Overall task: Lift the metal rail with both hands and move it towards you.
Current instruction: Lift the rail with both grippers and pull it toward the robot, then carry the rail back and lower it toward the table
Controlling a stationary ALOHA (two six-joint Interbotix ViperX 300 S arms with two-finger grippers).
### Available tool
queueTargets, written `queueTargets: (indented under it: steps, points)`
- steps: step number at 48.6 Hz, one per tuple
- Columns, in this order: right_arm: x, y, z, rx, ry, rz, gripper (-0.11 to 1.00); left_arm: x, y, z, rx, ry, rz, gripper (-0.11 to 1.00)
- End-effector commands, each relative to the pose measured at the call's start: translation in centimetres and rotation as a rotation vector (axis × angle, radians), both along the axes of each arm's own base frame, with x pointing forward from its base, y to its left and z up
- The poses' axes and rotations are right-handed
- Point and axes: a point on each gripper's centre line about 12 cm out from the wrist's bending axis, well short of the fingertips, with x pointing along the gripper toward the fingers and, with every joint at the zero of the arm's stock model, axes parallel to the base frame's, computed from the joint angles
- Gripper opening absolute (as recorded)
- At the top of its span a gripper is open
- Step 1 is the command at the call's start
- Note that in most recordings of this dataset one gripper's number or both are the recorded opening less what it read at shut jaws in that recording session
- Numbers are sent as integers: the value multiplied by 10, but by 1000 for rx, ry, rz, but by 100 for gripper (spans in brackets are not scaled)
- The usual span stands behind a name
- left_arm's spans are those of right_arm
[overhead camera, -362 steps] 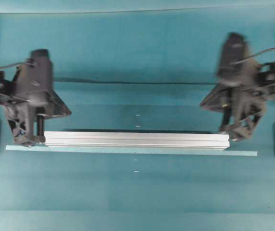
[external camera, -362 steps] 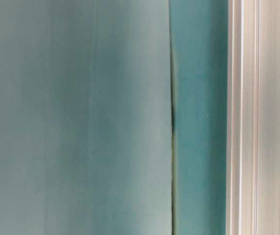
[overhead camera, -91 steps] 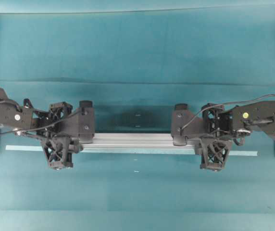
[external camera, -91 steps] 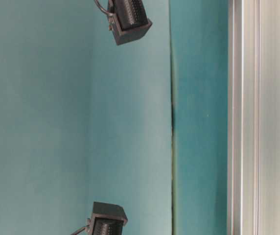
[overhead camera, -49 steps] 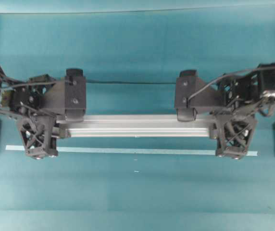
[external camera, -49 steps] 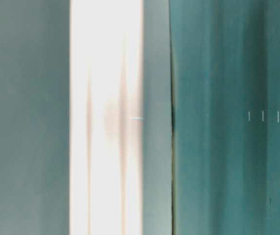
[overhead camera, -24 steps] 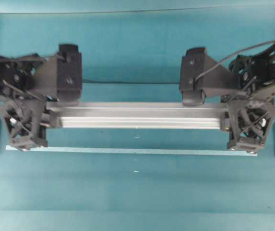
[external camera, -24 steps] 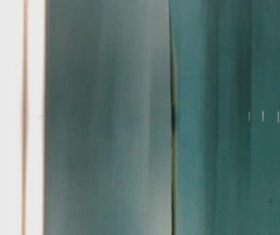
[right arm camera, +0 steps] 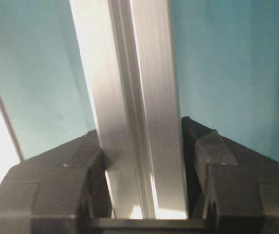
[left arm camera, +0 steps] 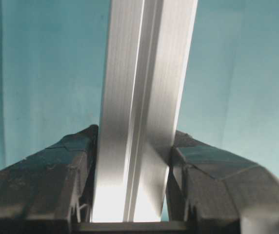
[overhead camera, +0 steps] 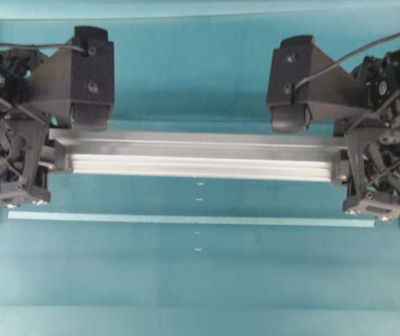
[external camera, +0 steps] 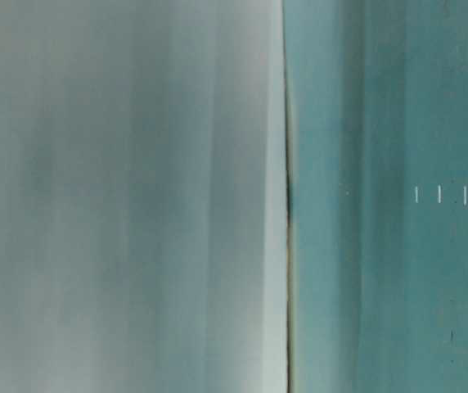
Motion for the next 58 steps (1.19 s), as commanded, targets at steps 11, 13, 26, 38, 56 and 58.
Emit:
queueTargets:
  steps: [11, 13, 26, 38, 56, 58]
  points:
    - [3, -5, 9, 12, -31, -84, 37, 0, 2, 16, -6, -57, 25, 30]
    - [3, -5, 9, 12, -32, -85, 37, 0, 2, 16, -6, -56, 25, 30]
    - [2, -5, 10, 10, -35, -87, 37, 0, 1, 16, -7, -56, 23, 30]
    - [2, -5, 9, 9, -31, -87, 37, 0, 1, 15, -5, -54, 22, 30]
    - [2, -6, -10, 4, 11, -80, 37, 3, 1, 2, -5, -29, 24, 30]
    - [3, -6, -18, 5, 19, -80, 37, 5, 2, -4, -5, -25, 25, 30]
